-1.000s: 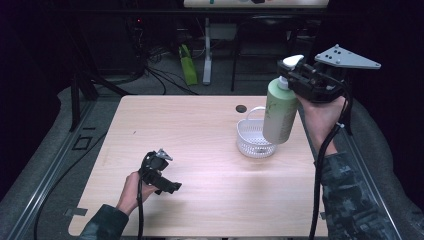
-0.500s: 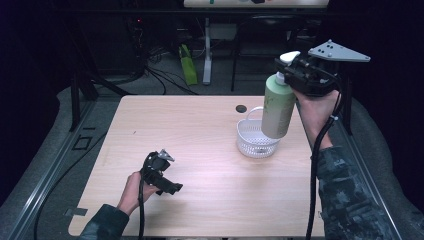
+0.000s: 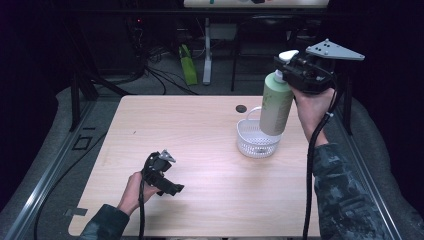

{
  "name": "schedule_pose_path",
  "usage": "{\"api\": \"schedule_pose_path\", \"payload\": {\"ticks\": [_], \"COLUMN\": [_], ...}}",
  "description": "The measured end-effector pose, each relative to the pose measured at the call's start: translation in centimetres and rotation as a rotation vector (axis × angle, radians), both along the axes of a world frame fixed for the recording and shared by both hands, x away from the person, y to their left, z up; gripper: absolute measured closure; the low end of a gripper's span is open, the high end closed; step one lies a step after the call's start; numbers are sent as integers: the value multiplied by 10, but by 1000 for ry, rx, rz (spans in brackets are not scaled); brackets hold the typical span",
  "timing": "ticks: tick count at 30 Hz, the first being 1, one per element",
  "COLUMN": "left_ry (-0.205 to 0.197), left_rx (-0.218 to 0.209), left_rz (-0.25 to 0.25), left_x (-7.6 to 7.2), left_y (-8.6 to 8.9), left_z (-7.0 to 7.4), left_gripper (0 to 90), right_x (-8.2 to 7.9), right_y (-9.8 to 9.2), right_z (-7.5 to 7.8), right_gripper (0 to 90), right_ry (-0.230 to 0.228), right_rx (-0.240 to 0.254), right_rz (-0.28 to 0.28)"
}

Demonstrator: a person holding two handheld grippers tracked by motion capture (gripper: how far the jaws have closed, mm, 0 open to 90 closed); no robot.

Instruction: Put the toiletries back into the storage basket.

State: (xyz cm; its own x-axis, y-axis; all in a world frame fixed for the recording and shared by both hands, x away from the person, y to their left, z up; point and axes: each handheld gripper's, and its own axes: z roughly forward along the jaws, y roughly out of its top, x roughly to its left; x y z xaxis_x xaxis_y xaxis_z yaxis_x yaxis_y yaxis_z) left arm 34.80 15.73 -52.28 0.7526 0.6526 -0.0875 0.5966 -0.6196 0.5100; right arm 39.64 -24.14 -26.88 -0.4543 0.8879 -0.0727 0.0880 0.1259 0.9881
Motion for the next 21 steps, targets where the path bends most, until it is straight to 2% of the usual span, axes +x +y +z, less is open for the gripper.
{"api": "schedule_pose_path", "payload": {"ticks": [2, 21], "left_ry": [-4, -7], "left_rx": [-5, -11], "left_rz": [7, -10], "left_x": [0, -1], "left_y": [1, 0], "left_z": [0, 1], "left_gripper": [2, 0], "right_x": [2, 13], "right_y": [1, 12], "right_z": [-2, -7], "right_gripper": [675, 675], "right_ry": [-11, -2], "right_rx": [6, 2], "right_rz": [-1, 9]}}
